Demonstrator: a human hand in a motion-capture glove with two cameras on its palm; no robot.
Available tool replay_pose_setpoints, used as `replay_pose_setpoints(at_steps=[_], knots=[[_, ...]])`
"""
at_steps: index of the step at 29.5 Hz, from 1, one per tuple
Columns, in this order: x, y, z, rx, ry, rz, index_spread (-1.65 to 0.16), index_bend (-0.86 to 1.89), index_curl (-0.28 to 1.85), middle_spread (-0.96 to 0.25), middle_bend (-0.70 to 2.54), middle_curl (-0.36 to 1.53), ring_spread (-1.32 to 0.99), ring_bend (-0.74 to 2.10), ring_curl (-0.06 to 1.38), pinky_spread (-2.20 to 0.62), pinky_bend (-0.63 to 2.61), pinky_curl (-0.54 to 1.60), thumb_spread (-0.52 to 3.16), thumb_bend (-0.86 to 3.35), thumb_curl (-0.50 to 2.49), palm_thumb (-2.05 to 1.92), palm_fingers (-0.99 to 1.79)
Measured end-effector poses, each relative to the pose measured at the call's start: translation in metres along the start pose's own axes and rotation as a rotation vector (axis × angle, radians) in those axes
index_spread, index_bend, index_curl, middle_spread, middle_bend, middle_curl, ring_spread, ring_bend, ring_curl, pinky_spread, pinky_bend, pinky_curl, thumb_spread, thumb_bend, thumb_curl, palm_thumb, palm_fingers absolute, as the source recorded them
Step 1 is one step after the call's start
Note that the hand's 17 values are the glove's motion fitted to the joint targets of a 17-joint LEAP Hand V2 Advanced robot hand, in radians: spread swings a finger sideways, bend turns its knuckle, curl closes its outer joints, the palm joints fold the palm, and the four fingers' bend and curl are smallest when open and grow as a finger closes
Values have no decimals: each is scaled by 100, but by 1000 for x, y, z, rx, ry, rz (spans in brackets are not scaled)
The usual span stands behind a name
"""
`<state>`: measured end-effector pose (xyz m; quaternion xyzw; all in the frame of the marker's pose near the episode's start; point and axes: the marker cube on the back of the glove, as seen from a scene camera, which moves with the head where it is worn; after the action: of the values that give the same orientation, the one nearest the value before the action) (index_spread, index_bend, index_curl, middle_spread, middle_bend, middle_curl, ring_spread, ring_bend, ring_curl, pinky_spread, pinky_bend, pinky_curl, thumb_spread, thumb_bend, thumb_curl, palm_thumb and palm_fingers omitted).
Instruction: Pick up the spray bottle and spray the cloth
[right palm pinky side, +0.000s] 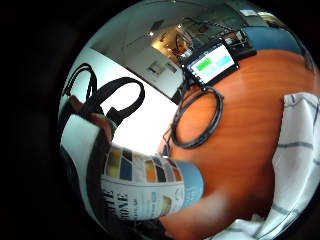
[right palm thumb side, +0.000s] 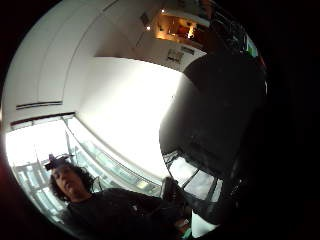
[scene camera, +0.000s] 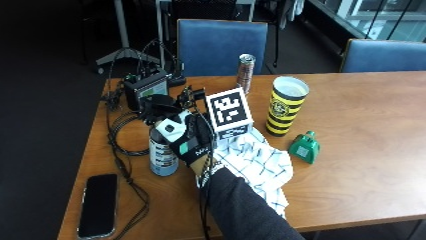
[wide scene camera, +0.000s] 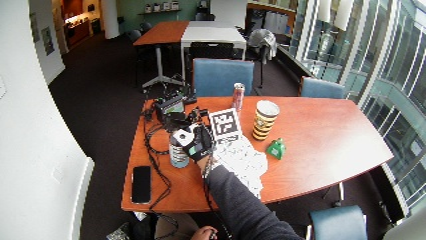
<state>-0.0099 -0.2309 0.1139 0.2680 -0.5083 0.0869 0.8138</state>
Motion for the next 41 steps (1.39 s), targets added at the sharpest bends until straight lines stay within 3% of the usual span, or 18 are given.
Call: replay_pose_setpoints(at_steps=[28, 41], knots=[[-43, -22, 7, -4, 69, -93, -29, 26, 56, -23, 38, 46, -21, 49, 43, -28, 48, 38, 57, -4, 75, 86, 134], [-21, -12, 7, -6, 71, -54, -30, 25, 55, -25, 38, 46, -23, 49, 43, -30, 50, 39, 58, -3, 74, 87, 134]])
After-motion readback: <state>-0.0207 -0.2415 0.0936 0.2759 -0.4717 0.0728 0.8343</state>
